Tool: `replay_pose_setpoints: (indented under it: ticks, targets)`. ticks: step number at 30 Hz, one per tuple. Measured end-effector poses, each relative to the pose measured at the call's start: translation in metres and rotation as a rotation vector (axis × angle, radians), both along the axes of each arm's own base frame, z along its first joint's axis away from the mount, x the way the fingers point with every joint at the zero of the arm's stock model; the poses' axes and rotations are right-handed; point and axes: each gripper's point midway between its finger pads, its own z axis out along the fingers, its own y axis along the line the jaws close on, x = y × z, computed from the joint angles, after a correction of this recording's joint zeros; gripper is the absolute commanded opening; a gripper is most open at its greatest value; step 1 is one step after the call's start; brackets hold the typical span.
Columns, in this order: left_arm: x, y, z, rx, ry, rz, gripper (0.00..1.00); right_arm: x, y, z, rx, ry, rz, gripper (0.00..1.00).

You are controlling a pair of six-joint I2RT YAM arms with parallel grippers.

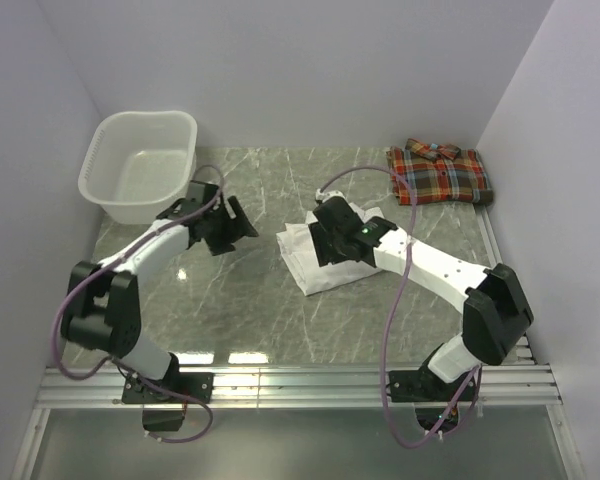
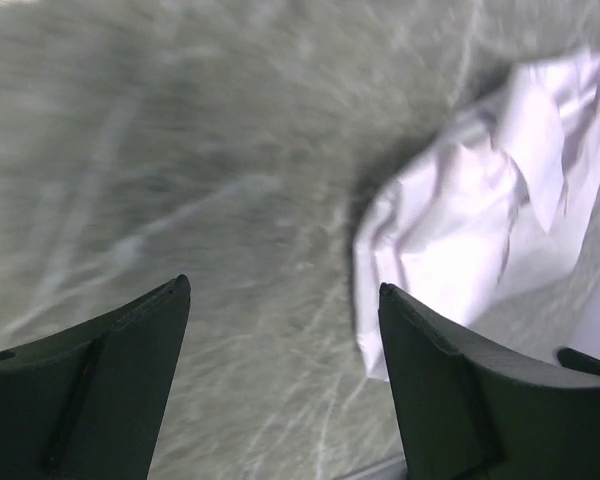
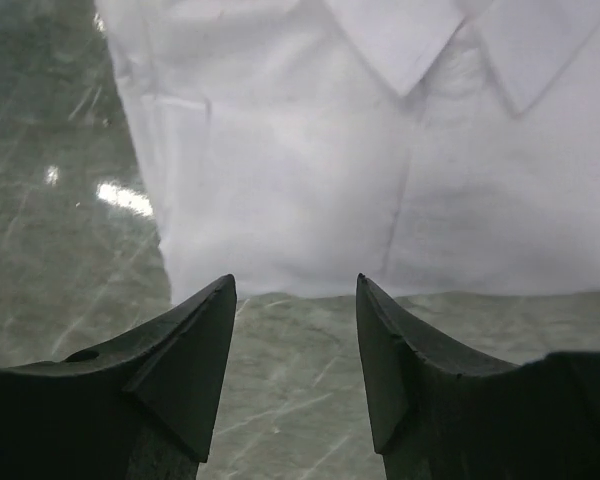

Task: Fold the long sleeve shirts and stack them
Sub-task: Fold the shirt

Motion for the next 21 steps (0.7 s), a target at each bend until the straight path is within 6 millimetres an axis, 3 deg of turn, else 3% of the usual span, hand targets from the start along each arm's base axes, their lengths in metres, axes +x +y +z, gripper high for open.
replay_pose_setpoints:
  ticks: [4,7,16,21]
  targets:
    - [0.006,-0.041,-0.017,-0.033,0.030,-0.082,0.73,-0.009,0.013,-0.014,0.111,0.034,0.009,0.59]
    - [0.014,-0.057,-0.028,-0.052,0.037,-0.109,0.68,-0.006,0.024,-0.014,0.186,0.034,0.013,0.58]
    - [0.028,-0.083,-0.054,-0.097,0.055,-0.144,0.59,0.023,0.038,-0.003,0.330,-0.001,-0.041,0.55]
    - [0.030,-0.092,-0.059,-0.122,0.052,-0.168,0.49,0.042,0.057,-0.010,0.367,0.000,-0.057,0.55]
